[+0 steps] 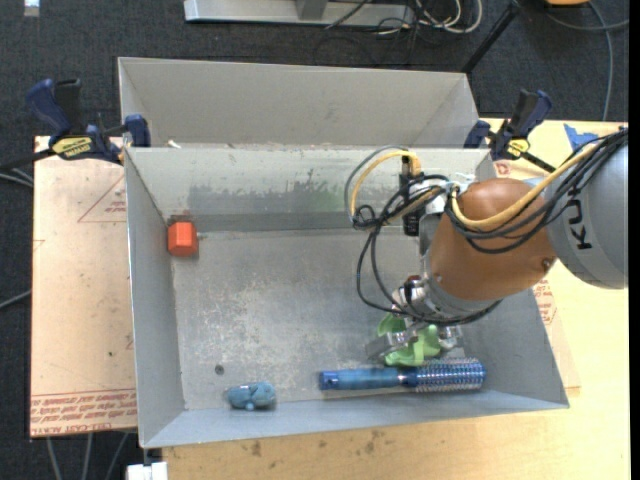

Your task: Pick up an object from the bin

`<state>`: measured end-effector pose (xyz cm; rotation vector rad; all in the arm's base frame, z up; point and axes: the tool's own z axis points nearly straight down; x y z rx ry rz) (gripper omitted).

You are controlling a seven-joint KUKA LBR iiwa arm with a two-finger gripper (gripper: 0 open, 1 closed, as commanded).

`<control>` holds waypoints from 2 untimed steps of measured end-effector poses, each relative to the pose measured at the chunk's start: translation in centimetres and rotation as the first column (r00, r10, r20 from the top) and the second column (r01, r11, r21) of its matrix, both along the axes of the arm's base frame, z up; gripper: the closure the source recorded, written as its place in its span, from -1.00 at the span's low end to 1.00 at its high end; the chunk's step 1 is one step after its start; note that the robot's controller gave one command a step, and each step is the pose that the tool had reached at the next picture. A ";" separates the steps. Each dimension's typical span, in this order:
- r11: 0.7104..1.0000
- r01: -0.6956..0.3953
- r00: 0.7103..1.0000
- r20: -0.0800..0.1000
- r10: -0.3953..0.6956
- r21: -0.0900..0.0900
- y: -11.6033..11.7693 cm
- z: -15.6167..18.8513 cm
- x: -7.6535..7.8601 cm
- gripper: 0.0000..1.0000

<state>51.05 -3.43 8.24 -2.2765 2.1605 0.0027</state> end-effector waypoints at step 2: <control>0.996 0.086 0.996 0.006 -0.086 0.000 4.0 11.7 -1.6 1.00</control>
Offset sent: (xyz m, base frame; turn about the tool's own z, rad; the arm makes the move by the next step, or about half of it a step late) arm 0.0000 0.0000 0.0000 0.0000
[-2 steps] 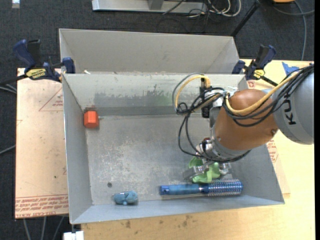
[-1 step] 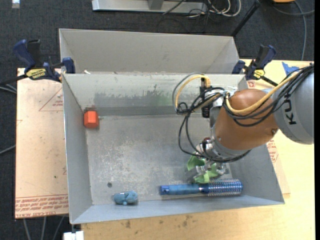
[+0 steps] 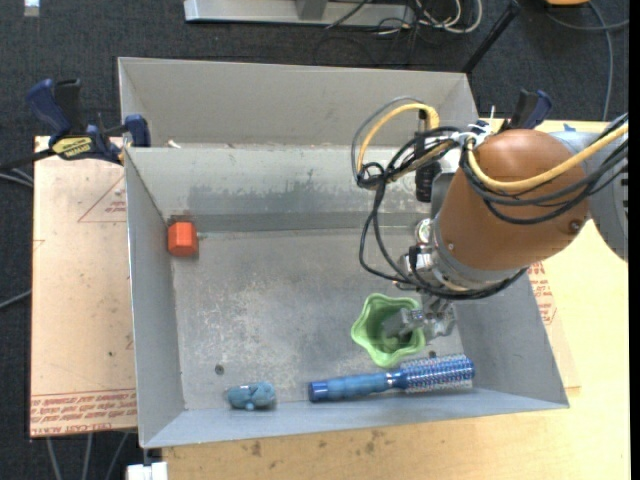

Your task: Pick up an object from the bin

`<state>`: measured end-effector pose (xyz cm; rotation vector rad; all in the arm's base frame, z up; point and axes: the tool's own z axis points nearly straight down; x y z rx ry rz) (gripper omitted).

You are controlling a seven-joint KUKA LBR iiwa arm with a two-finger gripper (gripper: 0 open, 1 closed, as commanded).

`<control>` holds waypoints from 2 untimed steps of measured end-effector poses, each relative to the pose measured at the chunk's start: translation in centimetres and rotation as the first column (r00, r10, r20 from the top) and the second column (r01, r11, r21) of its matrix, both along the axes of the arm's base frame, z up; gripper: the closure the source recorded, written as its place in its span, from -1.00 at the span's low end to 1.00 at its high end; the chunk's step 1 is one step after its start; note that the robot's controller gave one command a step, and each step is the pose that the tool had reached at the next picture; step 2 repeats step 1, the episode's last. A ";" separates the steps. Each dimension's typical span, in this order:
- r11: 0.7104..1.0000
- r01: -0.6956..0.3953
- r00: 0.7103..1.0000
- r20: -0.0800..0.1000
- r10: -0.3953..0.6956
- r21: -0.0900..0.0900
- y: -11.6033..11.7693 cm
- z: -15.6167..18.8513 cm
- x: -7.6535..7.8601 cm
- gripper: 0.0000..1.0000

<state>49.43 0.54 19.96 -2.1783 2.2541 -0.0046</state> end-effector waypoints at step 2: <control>1.000 -0.010 1.000 0.003 0.010 0.000 2.2 8.1 2.1 1.00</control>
Offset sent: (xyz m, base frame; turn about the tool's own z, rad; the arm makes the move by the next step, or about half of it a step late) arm 0.0185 0.0197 0.0765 -0.0121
